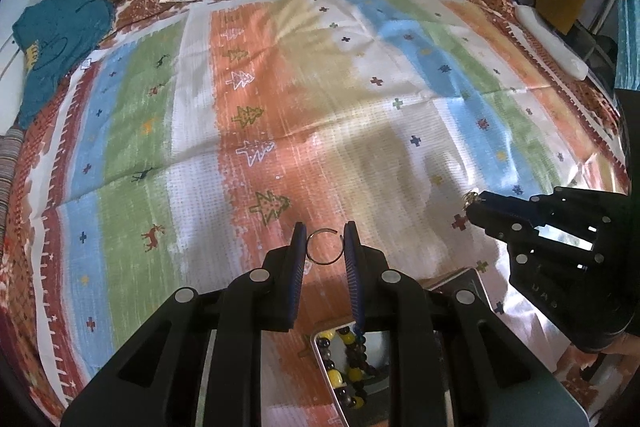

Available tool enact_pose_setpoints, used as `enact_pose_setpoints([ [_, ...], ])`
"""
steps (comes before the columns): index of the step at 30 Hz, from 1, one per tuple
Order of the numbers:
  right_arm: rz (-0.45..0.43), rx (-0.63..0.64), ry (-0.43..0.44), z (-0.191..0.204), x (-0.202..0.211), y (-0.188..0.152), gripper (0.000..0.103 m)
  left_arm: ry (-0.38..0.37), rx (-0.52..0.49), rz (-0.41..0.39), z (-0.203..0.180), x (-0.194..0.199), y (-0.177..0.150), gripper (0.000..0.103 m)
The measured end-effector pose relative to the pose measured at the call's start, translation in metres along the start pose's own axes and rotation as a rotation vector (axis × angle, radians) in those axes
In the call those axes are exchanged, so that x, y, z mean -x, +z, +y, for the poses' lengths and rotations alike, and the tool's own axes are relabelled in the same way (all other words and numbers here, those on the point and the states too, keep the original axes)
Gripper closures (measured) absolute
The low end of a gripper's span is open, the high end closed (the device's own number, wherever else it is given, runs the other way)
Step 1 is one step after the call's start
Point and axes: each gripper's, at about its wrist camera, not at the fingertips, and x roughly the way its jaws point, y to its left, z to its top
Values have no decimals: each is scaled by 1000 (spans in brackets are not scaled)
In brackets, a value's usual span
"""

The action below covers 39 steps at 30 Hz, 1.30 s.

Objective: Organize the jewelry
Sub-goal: 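Lift both rings and carry them over the silver tin, then open both grippers to drop the rings into the tin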

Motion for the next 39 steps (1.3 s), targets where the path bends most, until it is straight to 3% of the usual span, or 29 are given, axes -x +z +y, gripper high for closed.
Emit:
enact_pose_setpoints([
  [23,-60,65,42,19,40,-27,91,-16,-22,-55,-13,40,-30,85],
  [39,-39,92,91,32,48,-51,91,-36,-30,-77,-25,60,-58,85],
])
